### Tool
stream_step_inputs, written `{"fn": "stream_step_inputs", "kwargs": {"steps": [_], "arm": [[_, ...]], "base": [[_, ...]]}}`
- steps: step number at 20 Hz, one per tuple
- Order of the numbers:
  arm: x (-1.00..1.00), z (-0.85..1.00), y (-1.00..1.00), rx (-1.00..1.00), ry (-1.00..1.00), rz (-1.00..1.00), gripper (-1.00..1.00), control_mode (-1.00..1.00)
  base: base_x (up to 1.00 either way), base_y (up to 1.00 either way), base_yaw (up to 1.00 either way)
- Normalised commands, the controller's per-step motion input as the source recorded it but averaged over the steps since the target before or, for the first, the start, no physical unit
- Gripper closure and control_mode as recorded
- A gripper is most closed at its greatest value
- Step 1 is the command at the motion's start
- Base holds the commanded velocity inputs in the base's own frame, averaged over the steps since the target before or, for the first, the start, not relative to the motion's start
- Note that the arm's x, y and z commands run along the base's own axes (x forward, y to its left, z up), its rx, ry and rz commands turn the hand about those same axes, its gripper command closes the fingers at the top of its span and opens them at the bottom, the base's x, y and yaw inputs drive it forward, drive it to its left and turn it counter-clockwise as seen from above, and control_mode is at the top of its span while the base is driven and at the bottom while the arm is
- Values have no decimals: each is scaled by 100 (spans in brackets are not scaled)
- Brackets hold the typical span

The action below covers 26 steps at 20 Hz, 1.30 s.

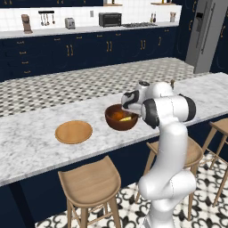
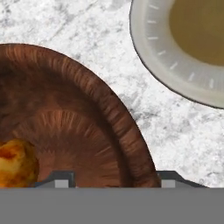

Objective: Pick the chicken drumstick and lemon wedge from their plates and place them in the bowl. Then put the bowl in the fridge.

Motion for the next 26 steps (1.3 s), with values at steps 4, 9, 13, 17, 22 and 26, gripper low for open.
{"fn": "stream_step_inputs", "kwargs": {"steps": [4, 9, 13, 17, 22, 26], "arm": [[-14, 0, -2, 0, 1, -1, 100, -100], [-80, 39, -47, 12, 0, -10, 100, -100], [-100, 100, -60, 19, 0, -20, 100, -100], [-100, 100, -30, 11, 0, -22, 100, -100], [-100, 99, -10, 2, -5, -20, 100, -100], [-100, 52, 0, -4, -19, -19, 100, -100]], "base": [[0, 0, 0], [0, 0, 0], [0, 0, 0], [0, 0, 0], [0, 0, 0], [0, 0, 0]]}}
